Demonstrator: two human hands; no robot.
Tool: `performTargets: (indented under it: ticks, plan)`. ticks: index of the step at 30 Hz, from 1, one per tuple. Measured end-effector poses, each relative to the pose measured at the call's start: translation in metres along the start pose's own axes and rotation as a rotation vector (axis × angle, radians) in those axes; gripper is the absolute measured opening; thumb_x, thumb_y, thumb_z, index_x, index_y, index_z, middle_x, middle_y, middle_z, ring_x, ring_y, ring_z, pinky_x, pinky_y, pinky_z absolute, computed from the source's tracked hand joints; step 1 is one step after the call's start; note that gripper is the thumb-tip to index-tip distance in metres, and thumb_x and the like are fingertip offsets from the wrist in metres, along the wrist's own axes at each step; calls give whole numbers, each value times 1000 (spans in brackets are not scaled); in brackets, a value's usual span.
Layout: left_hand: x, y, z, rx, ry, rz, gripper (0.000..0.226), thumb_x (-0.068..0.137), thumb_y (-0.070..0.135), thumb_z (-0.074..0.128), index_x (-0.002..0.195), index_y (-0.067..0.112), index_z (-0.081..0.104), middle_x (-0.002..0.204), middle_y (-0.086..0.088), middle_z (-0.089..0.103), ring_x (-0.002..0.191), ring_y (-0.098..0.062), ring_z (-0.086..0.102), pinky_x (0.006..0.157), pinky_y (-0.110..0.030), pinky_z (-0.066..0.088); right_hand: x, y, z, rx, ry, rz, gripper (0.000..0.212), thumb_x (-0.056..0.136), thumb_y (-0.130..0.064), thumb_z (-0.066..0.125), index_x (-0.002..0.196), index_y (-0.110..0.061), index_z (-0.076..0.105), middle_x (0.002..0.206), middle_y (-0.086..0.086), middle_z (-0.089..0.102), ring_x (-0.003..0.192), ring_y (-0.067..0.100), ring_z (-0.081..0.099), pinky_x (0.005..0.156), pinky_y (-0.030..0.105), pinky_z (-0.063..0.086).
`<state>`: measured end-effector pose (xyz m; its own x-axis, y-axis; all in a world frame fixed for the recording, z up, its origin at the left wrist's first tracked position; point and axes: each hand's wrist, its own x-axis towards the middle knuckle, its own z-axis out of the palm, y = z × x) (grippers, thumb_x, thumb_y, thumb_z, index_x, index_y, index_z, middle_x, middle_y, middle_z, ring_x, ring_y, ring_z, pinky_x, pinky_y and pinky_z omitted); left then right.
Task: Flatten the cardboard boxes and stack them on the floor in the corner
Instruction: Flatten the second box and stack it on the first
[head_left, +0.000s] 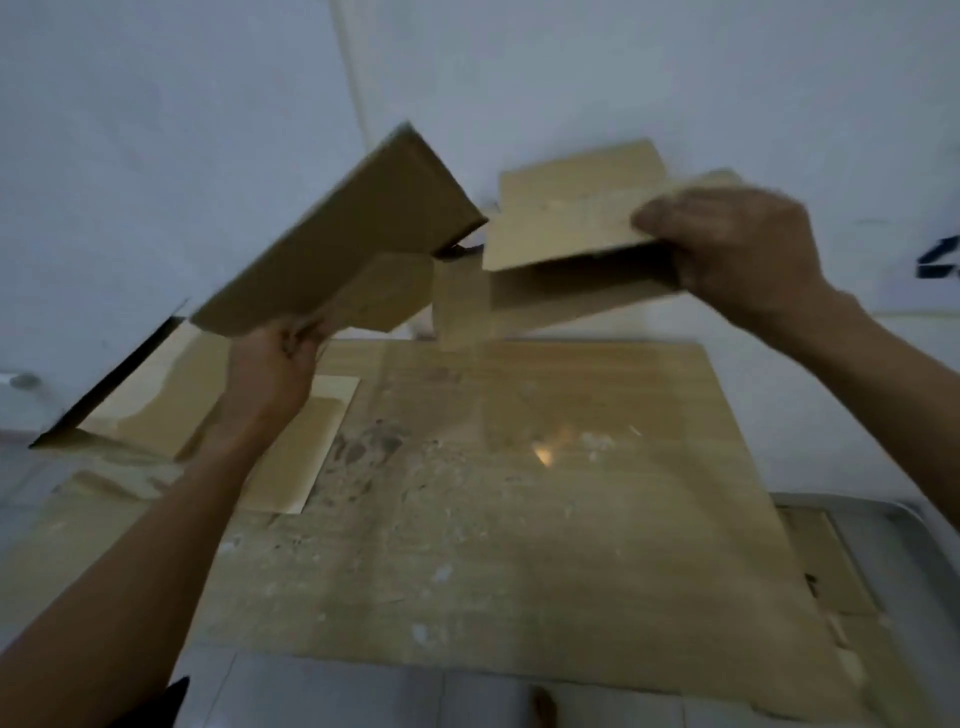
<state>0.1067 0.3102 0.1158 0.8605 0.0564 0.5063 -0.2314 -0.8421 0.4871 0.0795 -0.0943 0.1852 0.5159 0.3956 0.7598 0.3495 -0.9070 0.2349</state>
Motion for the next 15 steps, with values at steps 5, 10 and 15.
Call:
performTargets:
  ticks: [5, 10, 15]
  plan:
    - [-111, -20, 50, -46, -252, -101, 27, 92, 22, 60, 112, 5, 68, 101, -20, 71, 92, -35, 65, 72, -35, 46, -139, -48, -25, 138, -318, 215, 46, 69, -28, 42, 100, -14, 73, 95, 14, 75, 76, 35, 72, 61, 43, 58]
    - [-205, -35, 68, -54, -450, -185, 28, 85, 8, 67, 112, 0, 68, 108, -22, 70, 100, -38, 65, 82, -41, 49, -208, -96, -44, 0, -1001, 336, 32, 93, -24, 46, 122, -26, 58, 109, 8, 70, 94, 27, 66, 69, 29, 46]
    - [-191, -19, 65, -140, -362, -246, 25, 83, 13, 71, 104, -1, 70, 102, -19, 71, 95, -34, 65, 81, -36, 48, -234, -98, -58, 39, -634, 320, 35, 69, -3, 76, 103, -10, 69, 94, 14, 75, 70, 31, 72, 55, 40, 59]
